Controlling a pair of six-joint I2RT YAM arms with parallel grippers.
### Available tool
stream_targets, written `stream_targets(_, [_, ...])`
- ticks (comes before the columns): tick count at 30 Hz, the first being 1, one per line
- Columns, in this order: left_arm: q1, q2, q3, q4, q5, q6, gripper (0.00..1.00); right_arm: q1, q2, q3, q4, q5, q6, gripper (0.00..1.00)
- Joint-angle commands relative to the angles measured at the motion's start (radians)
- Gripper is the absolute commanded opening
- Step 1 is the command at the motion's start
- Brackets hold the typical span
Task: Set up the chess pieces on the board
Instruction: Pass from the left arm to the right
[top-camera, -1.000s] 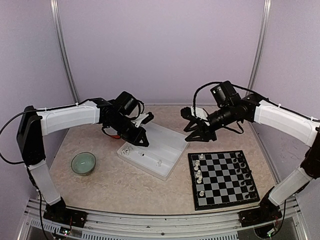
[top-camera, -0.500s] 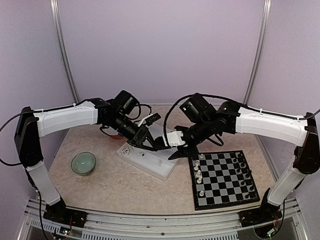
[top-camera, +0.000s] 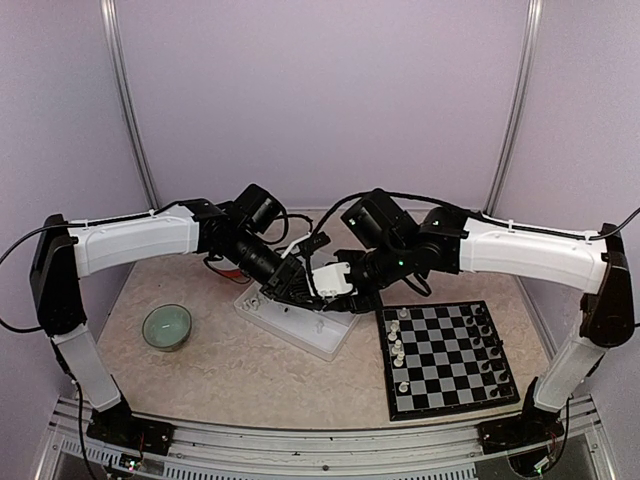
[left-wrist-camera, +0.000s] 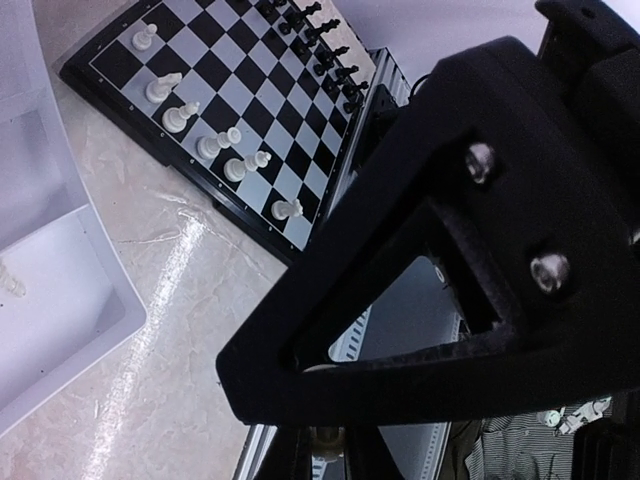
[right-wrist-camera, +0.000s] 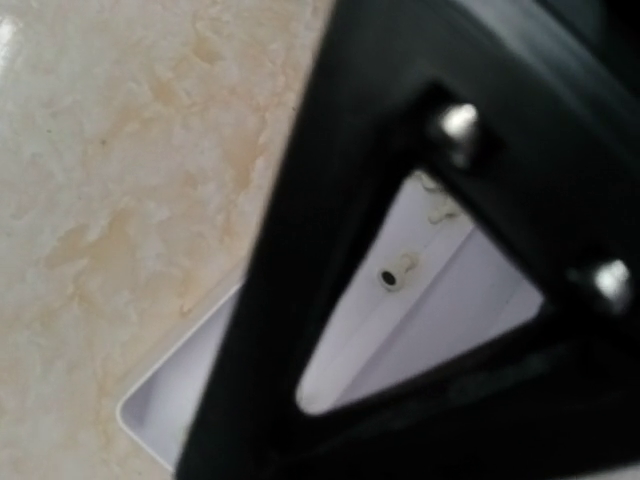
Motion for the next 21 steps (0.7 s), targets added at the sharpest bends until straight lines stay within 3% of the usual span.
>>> stream_targets(1, [-0.007, -0.002, -0.013, 0.041, 0.043, -0.015, 0.1, 0.032, 0.001, 0.02, 0.016, 0.012, 0.003, 0.34])
stream_targets(6, [-0.001, -0.011, -0.021, 0.076, 0.046, -0.04, 0.13, 0.041, -0.004, 0.005, 0.014, 0.015, 0.001, 0.14])
stream_targets(11, [0.023, -0.057, -0.055, 0.108, -0.032, -0.058, 0.25, 0.002, -0.03, 0.001, 0.031, -0.018, 0.079, 0.07])
stream_targets(15, [0.055, -0.18, -0.13, 0.222, -0.149, -0.103, 0.3, -0.115, -0.052, 0.008, 0.018, -0.212, 0.217, 0.06])
stream_targets(18, [0.042, -0.338, -0.257, 0.45, -0.308, -0.167, 0.34, -0.219, -0.059, 0.001, 0.029, -0.415, 0.353, 0.06])
stream_targets(21, [-0.014, -0.471, -0.373, 0.646, -0.577, -0.159, 0.36, -0.32, -0.057, -0.038, 0.061, -0.653, 0.485, 0.06])
